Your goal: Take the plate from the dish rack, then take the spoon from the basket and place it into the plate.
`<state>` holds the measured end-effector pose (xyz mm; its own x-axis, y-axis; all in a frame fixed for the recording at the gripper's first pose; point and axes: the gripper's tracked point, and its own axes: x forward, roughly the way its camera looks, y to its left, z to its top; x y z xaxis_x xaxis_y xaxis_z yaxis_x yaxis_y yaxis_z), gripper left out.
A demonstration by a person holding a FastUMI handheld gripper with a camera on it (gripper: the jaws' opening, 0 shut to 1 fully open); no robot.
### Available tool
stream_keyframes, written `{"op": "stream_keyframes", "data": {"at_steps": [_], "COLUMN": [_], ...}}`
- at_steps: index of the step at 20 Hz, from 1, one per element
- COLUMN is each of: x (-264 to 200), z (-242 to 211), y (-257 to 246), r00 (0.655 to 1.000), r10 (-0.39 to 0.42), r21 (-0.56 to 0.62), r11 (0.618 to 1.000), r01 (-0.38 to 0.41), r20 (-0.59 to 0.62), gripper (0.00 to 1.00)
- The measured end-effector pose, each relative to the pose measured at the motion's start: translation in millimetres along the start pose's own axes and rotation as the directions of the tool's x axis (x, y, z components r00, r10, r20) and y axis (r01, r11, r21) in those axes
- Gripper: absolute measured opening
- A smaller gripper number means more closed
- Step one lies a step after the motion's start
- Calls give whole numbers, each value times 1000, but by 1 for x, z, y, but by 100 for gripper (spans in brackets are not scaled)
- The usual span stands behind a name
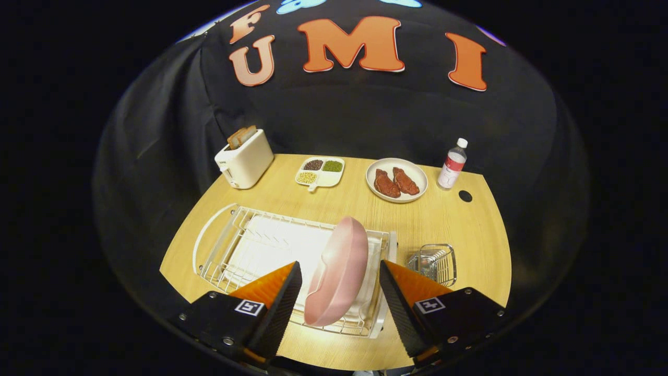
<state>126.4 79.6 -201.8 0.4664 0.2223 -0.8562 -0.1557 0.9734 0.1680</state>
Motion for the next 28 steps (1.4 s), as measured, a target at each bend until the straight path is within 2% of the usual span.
{"op": "stream_keyframes", "data": {"at_steps": [3, 8, 12, 13, 17, 23, 24, 26, 28], "x": [18, 44, 58, 58, 54, 30, 25, 15, 0], "z": [-10, -27, -42, -41, -17, 14, 18, 17, 16], "y": [4, 7, 5, 5, 1, -15, -18, -11, -11], "r00": [998, 989, 977, 975, 977, 968, 968, 981, 984], "r10": [8, -32, -100, -116, -164, -247, -251, -194, -178], "r21": [17, -6, -51, -53, 3, 7, 10, 43, 29], "r11": [1000, 999, 994, 993, 986, 969, 968, 980, 984], "r01": [-7, 31, 92, 108, 166, 248, 251, 195, 178], "r20": [-67, -141, -187, -188, -138, -46, -31, -27, 2], "gripper": [85, 79, 62, 56, 42, 35, 32, 27, 26]}}
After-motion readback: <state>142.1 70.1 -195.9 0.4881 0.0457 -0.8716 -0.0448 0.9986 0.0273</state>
